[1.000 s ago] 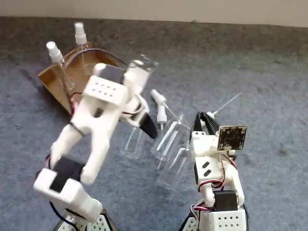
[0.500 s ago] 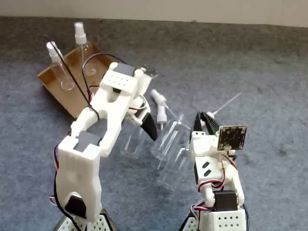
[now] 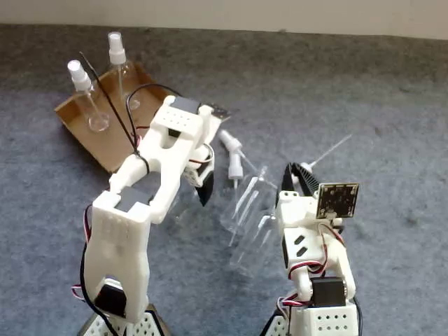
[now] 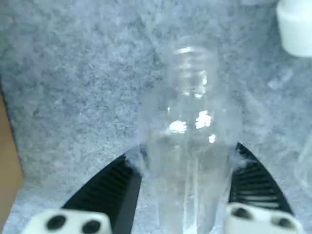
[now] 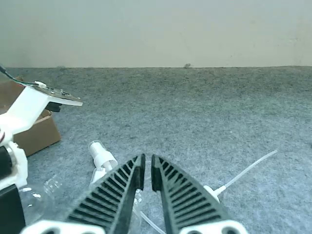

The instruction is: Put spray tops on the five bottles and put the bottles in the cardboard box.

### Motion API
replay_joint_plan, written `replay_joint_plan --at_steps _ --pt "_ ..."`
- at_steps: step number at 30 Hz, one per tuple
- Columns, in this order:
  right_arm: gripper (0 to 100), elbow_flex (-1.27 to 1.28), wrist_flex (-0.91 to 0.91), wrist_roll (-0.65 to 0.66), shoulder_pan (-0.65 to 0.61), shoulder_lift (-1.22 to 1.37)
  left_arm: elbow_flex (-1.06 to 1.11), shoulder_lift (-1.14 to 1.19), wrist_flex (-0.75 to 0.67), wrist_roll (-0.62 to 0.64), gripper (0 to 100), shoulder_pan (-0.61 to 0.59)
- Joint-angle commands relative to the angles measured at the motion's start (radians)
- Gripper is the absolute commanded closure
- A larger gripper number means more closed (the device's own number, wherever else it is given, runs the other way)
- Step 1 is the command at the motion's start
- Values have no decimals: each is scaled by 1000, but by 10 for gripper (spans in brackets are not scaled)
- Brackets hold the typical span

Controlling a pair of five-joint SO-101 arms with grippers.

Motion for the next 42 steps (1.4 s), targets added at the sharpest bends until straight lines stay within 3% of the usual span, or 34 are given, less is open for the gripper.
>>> replay_joint_plan --at_steps 1,12,20,34,42 --pt "971 168 -24 -5 7 -1 -51 -16 17 -6 870 21" --pt "971 168 -24 -5 7 -1 -53 -79 58 -8 874 131" --pt "971 168 -24 -5 7 -1 -8 -357 81 -8 874 143" --pt "971 168 -24 -5 7 -1 331 -892 71 -9 874 145" --pt "971 168 -24 -5 7 -1 636 -1164 -147 -9 874 143"
